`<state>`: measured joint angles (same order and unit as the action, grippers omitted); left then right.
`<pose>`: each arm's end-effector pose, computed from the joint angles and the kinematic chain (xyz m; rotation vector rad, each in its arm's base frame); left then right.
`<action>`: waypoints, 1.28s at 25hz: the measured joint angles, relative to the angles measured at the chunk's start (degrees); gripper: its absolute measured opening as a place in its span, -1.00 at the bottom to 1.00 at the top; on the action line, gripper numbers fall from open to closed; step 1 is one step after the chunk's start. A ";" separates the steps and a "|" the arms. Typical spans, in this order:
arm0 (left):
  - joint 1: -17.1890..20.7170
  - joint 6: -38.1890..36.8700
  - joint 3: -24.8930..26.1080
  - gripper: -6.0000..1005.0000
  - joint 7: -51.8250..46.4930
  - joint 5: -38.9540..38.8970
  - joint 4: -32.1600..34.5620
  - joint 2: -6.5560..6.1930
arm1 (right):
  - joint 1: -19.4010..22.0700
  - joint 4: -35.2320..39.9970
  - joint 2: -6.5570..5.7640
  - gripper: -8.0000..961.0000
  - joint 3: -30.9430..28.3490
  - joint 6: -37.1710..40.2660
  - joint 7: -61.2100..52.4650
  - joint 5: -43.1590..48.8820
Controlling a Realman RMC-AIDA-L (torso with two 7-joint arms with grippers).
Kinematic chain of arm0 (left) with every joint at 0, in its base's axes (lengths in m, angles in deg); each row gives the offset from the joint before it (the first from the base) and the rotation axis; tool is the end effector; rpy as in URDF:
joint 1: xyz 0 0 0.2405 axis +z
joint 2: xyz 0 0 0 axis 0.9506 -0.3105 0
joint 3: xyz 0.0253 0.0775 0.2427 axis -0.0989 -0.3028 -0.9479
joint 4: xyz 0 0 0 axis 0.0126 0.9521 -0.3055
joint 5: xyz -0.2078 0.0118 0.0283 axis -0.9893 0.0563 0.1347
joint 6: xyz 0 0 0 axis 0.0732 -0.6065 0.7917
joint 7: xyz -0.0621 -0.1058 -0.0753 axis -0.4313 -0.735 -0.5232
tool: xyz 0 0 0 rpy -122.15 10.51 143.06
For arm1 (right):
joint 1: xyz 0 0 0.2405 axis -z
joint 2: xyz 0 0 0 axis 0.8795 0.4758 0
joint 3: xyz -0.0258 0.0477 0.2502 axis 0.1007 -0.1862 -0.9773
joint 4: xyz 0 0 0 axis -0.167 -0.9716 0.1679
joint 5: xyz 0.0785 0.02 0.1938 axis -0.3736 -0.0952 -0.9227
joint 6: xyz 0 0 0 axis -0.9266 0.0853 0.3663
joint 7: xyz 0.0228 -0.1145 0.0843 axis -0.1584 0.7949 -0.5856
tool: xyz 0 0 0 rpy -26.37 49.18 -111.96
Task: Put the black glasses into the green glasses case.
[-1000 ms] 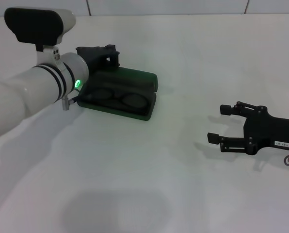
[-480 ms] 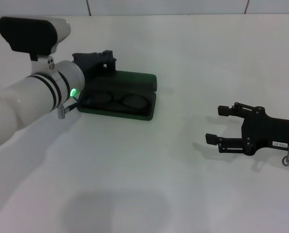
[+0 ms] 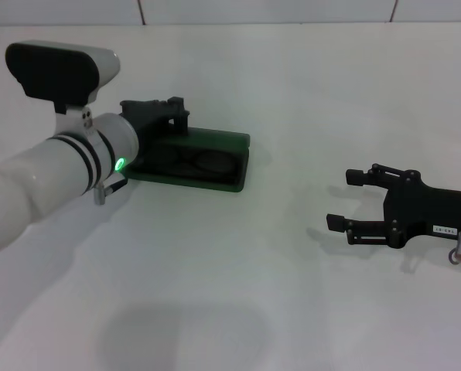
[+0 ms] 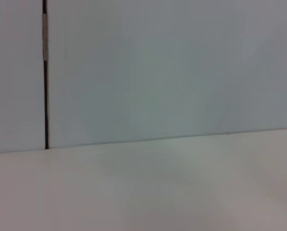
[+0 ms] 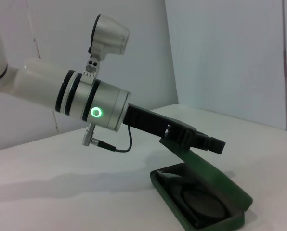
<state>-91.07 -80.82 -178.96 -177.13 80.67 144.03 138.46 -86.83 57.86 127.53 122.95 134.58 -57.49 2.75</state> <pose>-0.2396 0.3723 -0.0715 -2.0121 -0.9870 -0.3756 0.2716 0.3167 -0.0361 -2.7133 0.4185 0.6831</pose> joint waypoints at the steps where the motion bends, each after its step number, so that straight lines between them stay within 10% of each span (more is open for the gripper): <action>1: 0.17 0.02 -0.07 -0.79 0.30 0.00 0.00 0.00 | 0.00 -0.02 0.00 0.82 0.00 -0.01 0.00 0.00; 32: 2.66 12.99 -10.52 -0.78 3.54 0.41 -1.51 -0.09 | 0.48 -0.11 0.18 0.82 0.01 0.59 -0.50 -0.01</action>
<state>-88.41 -67.83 -189.48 -173.58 81.08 142.52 138.37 -86.35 57.75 127.71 122.96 135.16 -57.99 2.74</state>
